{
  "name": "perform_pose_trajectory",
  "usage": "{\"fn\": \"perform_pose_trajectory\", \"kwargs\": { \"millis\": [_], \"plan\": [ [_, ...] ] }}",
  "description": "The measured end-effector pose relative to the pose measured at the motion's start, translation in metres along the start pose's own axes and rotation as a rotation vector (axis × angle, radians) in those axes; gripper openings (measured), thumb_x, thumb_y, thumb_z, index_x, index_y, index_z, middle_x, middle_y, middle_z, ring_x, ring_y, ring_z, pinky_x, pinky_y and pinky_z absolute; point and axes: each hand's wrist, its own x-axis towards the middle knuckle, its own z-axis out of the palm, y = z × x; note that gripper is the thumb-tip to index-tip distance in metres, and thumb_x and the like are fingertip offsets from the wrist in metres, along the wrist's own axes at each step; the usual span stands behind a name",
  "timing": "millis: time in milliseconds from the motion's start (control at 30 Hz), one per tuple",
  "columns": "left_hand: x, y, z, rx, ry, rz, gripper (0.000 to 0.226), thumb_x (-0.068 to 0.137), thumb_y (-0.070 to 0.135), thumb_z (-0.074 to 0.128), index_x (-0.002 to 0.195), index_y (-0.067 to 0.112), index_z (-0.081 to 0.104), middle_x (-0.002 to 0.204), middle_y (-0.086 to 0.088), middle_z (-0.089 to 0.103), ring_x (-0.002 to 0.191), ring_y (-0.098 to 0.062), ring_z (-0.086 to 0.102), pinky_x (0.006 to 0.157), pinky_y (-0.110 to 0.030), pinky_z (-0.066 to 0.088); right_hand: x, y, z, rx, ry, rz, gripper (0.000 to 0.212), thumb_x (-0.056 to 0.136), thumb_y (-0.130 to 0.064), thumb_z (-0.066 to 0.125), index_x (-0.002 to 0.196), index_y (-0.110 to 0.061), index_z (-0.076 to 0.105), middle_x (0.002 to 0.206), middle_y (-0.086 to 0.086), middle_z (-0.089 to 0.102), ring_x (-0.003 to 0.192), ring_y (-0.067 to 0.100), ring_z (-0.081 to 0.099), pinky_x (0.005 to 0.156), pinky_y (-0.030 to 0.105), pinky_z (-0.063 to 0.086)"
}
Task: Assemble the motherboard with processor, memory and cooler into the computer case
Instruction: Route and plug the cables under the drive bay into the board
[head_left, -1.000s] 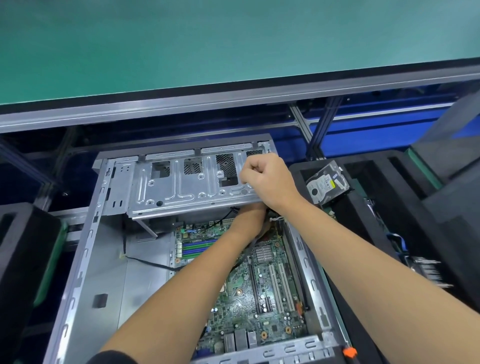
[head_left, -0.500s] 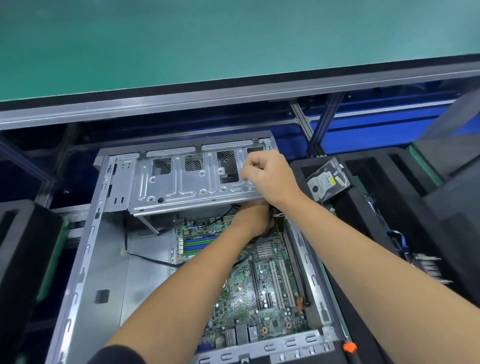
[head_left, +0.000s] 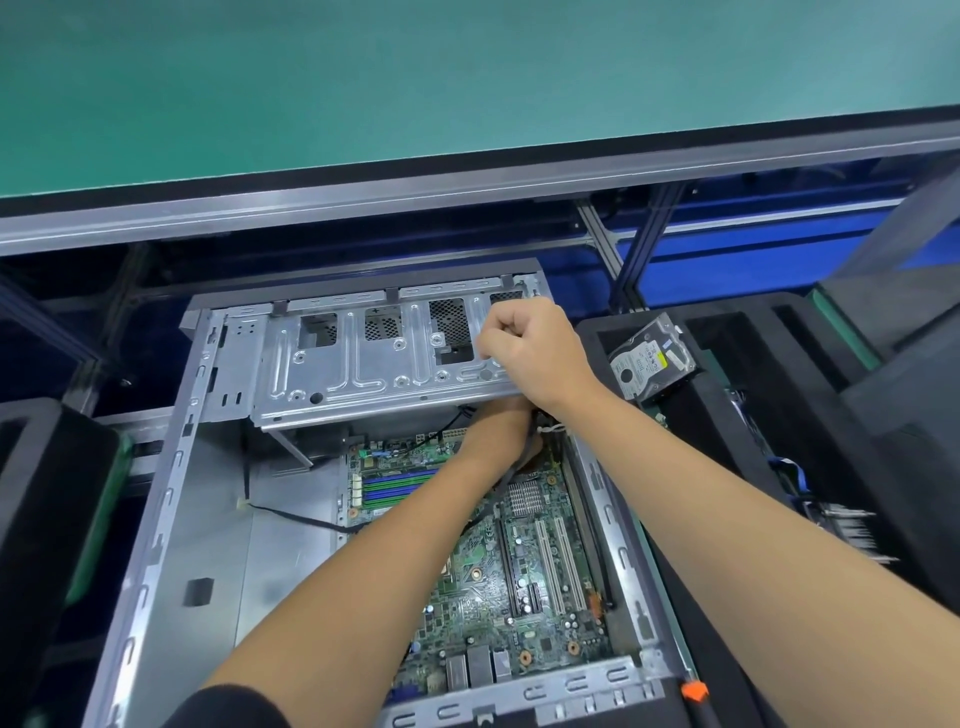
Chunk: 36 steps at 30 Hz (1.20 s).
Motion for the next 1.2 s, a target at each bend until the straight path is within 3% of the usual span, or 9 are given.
{"fn": "perform_pose_trajectory", "kwargs": {
  "millis": [167, 300, 433, 633, 900, 967, 1033, 1100, 1200],
  "plan": [
    [0.007, 0.002, -0.002, -0.148, -0.044, -0.136, 0.035, 0.088, -0.002, 0.038, 0.06, 0.018, 0.034, 0.06, -0.006, 0.046, 0.06, -0.025, 0.045, 0.06, -0.037, 0.038, 0.0, -0.001, 0.0, -0.004, -0.011, -0.006, 0.018, 0.071, -0.021, 0.056, 0.056, -0.01, 0.054, 0.052, -0.008, 0.049, 0.058, 0.013, 0.046, 0.065, 0.038, 0.048],
    [0.002, 0.006, -0.009, -0.011, -0.112, -0.141, 0.033, 0.068, -0.017, 0.044, 0.061, 0.015, 0.037, 0.059, -0.007, 0.045, 0.057, -0.026, 0.05, 0.047, -0.03, 0.041, -0.001, -0.001, -0.001, -0.001, -0.022, 0.002, 0.021, 0.07, -0.023, 0.055, 0.061, -0.004, 0.057, 0.055, -0.003, 0.05, 0.058, 0.013, 0.046, 0.065, 0.036, 0.045],
    [0.001, 0.002, -0.005, 0.046, -0.066, -0.048, 0.013, 0.084, -0.004, 0.048, 0.085, 0.007, 0.054, 0.075, -0.011, 0.053, 0.07, -0.022, 0.056, 0.064, -0.04, 0.048, -0.001, 0.0, -0.001, -0.002, -0.019, 0.006, 0.019, 0.073, -0.019, 0.058, 0.063, -0.002, 0.057, 0.054, -0.005, 0.049, 0.058, 0.013, 0.044, 0.064, 0.034, 0.043],
    [0.007, -0.008, 0.004, 0.168, 0.034, 0.047, 0.032, 0.091, 0.005, 0.05, 0.065, 0.016, 0.033, 0.062, -0.002, 0.036, 0.049, -0.011, 0.03, 0.049, -0.031, 0.027, 0.0, 0.0, -0.001, -0.009, -0.015, 0.002, 0.018, 0.075, -0.014, 0.059, 0.062, -0.003, 0.057, 0.053, -0.005, 0.048, 0.057, 0.013, 0.043, 0.062, 0.032, 0.041],
    [0.0, -0.008, 0.002, 0.136, 0.022, 0.053, 0.04, 0.087, 0.0, 0.047, 0.059, 0.022, 0.029, 0.057, 0.0, 0.038, 0.058, -0.016, 0.047, 0.044, -0.028, 0.026, -0.002, -0.001, -0.001, -0.023, -0.022, -0.002, 0.018, 0.072, -0.019, 0.057, 0.059, -0.008, 0.055, 0.051, -0.009, 0.048, 0.057, 0.01, 0.045, 0.061, 0.028, 0.039],
    [-0.007, -0.006, -0.002, 0.114, -0.003, 0.059, 0.028, 0.088, 0.002, 0.046, 0.068, 0.019, 0.037, 0.068, -0.007, 0.048, 0.051, -0.014, 0.04, 0.045, -0.029, 0.028, -0.002, -0.001, 0.0, -0.036, -0.022, 0.002, 0.018, 0.074, -0.018, 0.059, 0.059, -0.008, 0.055, 0.05, -0.011, 0.048, 0.056, 0.009, 0.044, 0.06, 0.027, 0.037],
    [-0.014, -0.011, -0.011, 0.051, -0.034, 0.107, 0.01, 0.091, 0.01, 0.046, 0.095, 0.016, 0.054, 0.085, -0.011, 0.056, 0.054, -0.016, 0.039, 0.048, -0.029, 0.029, -0.003, -0.001, 0.0, -0.048, -0.02, 0.004, 0.018, 0.076, -0.014, 0.06, 0.061, -0.007, 0.056, 0.051, -0.011, 0.048, 0.056, 0.009, 0.044, 0.06, 0.027, 0.036],
    [-0.02, -0.024, -0.021, 0.014, -0.064, 0.103, 0.029, 0.094, 0.023, 0.046, 0.122, 0.021, 0.053, 0.094, -0.007, 0.058, 0.065, -0.019, 0.047, 0.051, -0.026, 0.034, -0.002, -0.001, 0.0, -0.058, -0.021, 0.007, 0.017, 0.077, -0.013, 0.06, 0.063, -0.004, 0.057, 0.053, -0.008, 0.048, 0.058, 0.011, 0.043, 0.061, 0.028, 0.036],
    [-0.035, -0.054, -0.041, 0.125, -0.053, -0.031, 0.029, 0.096, 0.04, 0.042, 0.114, 0.021, 0.053, 0.108, -0.006, 0.063, 0.083, -0.025, 0.056, 0.068, -0.029, 0.042, -0.004, -0.002, 0.0, -0.068, -0.018, 0.014, 0.018, 0.079, -0.014, 0.06, 0.065, -0.002, 0.057, 0.053, -0.006, 0.047, 0.058, 0.014, 0.043, 0.062, 0.03, 0.037]
  ]
}}
